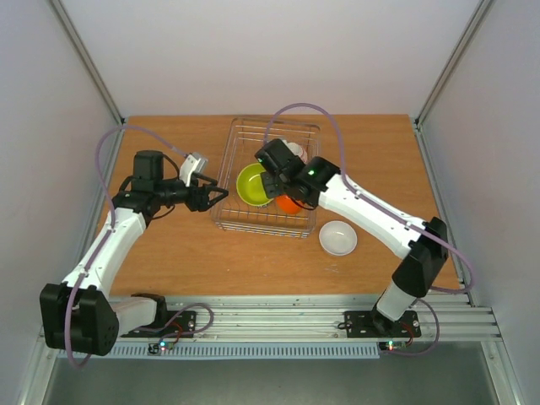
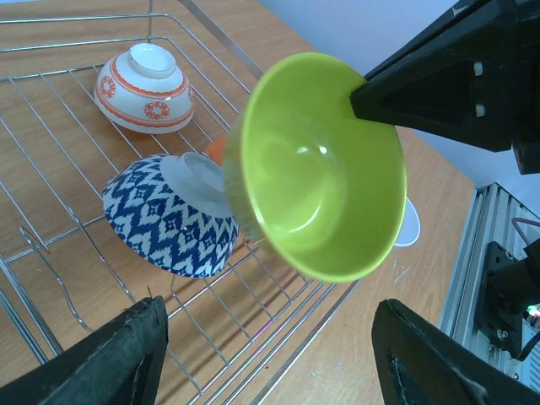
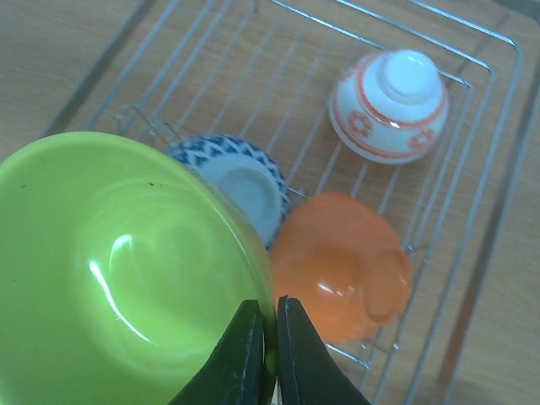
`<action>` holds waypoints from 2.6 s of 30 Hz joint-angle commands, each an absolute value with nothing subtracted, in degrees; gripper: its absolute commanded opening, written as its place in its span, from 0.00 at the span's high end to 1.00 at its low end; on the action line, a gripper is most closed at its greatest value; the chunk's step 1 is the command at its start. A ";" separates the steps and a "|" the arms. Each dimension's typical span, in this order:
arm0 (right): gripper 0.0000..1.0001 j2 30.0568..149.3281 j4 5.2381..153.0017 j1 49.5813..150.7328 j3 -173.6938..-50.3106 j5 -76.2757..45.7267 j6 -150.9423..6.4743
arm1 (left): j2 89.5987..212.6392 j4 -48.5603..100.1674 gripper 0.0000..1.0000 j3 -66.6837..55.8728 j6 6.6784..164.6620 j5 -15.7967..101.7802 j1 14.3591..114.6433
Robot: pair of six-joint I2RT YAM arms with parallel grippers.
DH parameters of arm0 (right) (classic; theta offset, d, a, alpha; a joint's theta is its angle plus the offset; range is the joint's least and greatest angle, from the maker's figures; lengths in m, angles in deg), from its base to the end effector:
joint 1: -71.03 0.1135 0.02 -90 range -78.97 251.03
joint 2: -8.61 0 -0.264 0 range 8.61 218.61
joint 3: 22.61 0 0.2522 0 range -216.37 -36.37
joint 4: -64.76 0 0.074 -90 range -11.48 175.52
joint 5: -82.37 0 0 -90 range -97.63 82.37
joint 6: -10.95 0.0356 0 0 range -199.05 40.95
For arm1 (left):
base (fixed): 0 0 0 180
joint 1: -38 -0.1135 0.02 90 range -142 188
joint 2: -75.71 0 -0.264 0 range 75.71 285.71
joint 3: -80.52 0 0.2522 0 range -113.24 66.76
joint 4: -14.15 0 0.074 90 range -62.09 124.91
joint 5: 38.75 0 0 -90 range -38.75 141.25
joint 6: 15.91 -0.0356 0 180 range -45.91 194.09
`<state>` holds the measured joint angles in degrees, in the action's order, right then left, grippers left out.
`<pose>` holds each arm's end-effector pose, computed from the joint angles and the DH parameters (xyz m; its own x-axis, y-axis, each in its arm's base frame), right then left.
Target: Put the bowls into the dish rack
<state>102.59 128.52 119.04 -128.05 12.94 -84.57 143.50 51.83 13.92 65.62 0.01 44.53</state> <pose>0.2442 0.2526 0.3420 -0.4738 -0.6610 -0.5819 -0.6005 0.7258 -0.3355 0.2426 -0.0557 0.2922 -0.5174 0.1520 -0.8422 0.7588 0.5364 -0.3693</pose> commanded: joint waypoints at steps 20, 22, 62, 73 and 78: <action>0.99 110.93 127.45 127.81 -140.94 13.69 -88.32 | 144.19 51.79 0.99 12.10 63.62 1.85 45.38; 0.98 110.16 126.47 127.81 -139.90 13.12 -88.44 | 144.35 52.14 1.00 12.08 63.25 1.86 45.43; 0.05 92.88 91.01 120.95 -107.41 -34.45 -76.11 | 147.05 50.52 0.99 13.37 63.33 -17.47 40.91; 0.96 93.78 90.97 120.88 -107.64 -33.92 -75.77 | 147.46 50.90 0.99 13.15 63.06 -17.07 40.90; 0.99 93.88 94.29 120.80 -109.56 -29.96 -77.99 | 146.29 50.29 0.69 13.24 63.80 -9.30 40.95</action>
